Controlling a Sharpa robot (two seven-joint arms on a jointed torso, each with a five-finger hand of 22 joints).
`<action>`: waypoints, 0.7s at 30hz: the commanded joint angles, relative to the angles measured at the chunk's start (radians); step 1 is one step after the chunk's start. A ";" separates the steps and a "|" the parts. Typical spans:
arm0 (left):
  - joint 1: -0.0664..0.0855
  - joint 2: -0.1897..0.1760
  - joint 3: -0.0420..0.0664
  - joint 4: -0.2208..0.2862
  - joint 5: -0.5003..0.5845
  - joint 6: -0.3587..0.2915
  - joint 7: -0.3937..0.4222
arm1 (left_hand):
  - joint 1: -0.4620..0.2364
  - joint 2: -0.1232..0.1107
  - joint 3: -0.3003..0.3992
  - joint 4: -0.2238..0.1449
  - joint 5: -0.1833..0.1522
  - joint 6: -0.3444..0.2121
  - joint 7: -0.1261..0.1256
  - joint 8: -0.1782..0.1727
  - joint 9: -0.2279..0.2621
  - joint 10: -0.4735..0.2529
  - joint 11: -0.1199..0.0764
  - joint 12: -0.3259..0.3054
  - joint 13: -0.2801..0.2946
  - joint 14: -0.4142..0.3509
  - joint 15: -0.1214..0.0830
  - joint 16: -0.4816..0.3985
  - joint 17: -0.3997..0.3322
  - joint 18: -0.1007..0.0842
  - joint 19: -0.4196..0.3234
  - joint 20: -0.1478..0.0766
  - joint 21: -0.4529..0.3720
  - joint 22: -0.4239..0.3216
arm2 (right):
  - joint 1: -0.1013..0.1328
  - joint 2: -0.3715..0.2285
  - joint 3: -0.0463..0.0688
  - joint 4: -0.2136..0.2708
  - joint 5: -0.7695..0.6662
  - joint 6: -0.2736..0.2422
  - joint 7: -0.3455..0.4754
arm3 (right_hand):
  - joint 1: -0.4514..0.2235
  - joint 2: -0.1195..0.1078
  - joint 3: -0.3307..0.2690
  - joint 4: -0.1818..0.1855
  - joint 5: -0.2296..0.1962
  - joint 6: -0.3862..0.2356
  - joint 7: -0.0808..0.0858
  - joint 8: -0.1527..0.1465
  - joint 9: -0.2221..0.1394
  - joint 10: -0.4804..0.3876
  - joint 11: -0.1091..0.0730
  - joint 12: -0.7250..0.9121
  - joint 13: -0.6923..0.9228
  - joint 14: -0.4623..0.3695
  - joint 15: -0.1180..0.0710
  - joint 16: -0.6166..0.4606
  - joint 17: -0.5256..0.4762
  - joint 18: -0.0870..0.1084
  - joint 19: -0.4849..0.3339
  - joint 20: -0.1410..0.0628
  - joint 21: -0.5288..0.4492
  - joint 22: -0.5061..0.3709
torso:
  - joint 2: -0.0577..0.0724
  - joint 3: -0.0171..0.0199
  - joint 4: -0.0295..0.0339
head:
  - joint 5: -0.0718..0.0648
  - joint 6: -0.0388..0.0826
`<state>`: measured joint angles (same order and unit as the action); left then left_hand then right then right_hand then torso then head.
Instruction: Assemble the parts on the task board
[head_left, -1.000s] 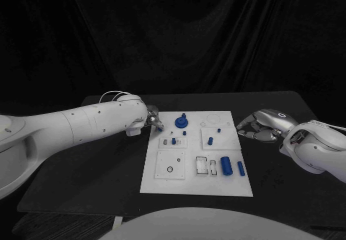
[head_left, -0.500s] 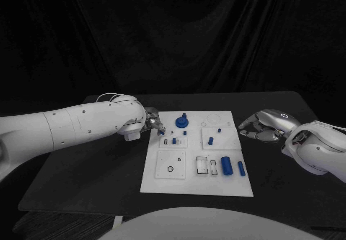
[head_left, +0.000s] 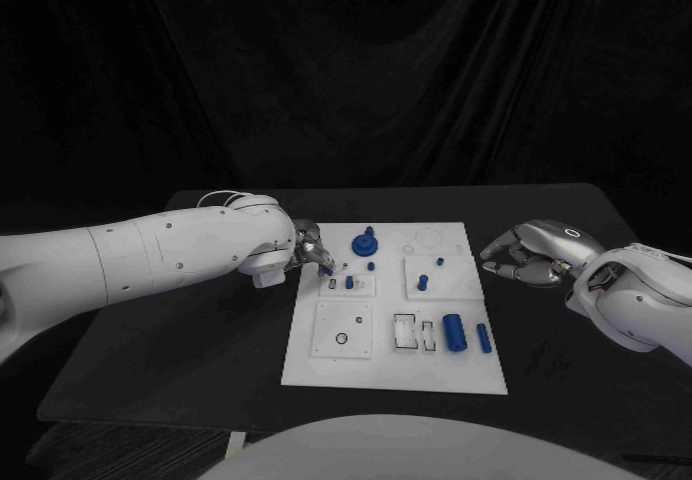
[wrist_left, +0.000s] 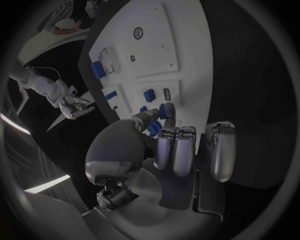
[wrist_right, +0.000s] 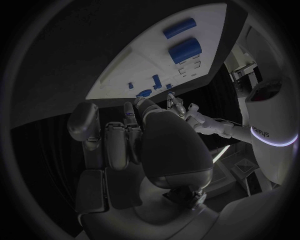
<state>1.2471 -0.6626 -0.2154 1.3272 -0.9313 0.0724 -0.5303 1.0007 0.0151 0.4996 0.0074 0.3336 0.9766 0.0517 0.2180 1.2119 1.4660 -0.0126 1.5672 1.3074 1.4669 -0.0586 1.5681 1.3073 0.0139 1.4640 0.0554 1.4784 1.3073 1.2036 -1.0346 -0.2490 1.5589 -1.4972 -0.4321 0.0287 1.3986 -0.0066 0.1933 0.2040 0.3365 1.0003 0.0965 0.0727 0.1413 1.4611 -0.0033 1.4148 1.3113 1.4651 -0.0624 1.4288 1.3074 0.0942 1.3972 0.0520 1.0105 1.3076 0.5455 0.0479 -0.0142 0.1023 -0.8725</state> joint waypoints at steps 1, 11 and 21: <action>-0.007 0.007 0.001 -0.004 0.013 -0.003 -0.009 | -0.010 -0.001 -0.004 0.006 -0.010 -0.005 0.001 -0.006 0.001 0.105 0.000 0.004 0.263 0.104 -0.001 0.003 0.263 0.014 0.036 -0.002 -0.004 0.217 | -0.003 0.001 0.000 0.000 -0.002 -0.011 -0.014 | 0.004 -0.003 0.008 0.000 0.007 -0.006 0.003 -0.004 -0.001 -0.005 0.005 -0.006 0.109 0.058 0.003 -0.006 0.131 0.006 -0.009 -0.001 -0.006 0.129 | 0.000 -0.0002 -0.0004 | 0.002 0.000; -0.019 0.014 0.001 -0.010 0.013 -0.004 -0.008 | -0.013 0.001 -0.006 0.010 -0.020 -0.005 0.002 -0.007 0.001 0.105 0.001 0.004 0.263 0.104 0.000 0.003 0.263 0.014 0.036 -0.002 -0.004 0.217 | -0.005 0.001 0.000 -0.001 -0.002 -0.011 -0.014 | 0.005 -0.003 0.009 -0.001 0.008 -0.005 0.003 -0.004 -0.001 -0.005 0.005 -0.007 0.109 0.058 0.003 -0.006 0.131 0.007 -0.010 -0.001 -0.008 0.129 | 0.001 -0.0001 -0.0005 | 0.004 0.000; -0.027 0.015 0.000 -0.014 0.011 0.000 -0.009 | -0.013 0.002 -0.007 0.011 -0.021 -0.005 0.002 -0.007 0.001 0.105 0.001 0.004 0.263 0.104 0.000 0.003 0.263 0.014 0.036 -0.002 -0.003 0.217 | -0.005 0.002 0.000 -0.003 -0.002 -0.005 -0.016 | 0.005 -0.003 0.009 -0.001 0.008 -0.005 0.003 -0.004 -0.001 -0.005 0.005 -0.007 0.109 0.058 0.003 -0.006 0.131 0.007 -0.010 -0.001 -0.008 0.129 | 0.001 0.0001 -0.0001 | 0.002 0.000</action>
<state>1.2221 -0.6497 -0.2157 1.3130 -0.9260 0.0726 -0.5426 0.9968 0.0190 0.4942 0.0127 0.3185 0.9768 0.0520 0.2140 1.2120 1.4660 -0.0126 1.5672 1.3074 1.4669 -0.0586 1.5681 1.3081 0.0138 1.4640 0.0553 1.4784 1.3073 1.2012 -1.0325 -0.2491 1.5557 -1.4972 -0.4329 0.0287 1.3985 -0.0068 0.1961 0.2012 0.3431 1.0003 0.0966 0.0727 0.1414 1.4611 -0.0032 1.4109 1.3113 1.4650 -0.0623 1.4288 1.3074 0.0942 1.3972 0.0520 1.0056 1.3074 0.5461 0.0478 -0.0144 0.1041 -0.8725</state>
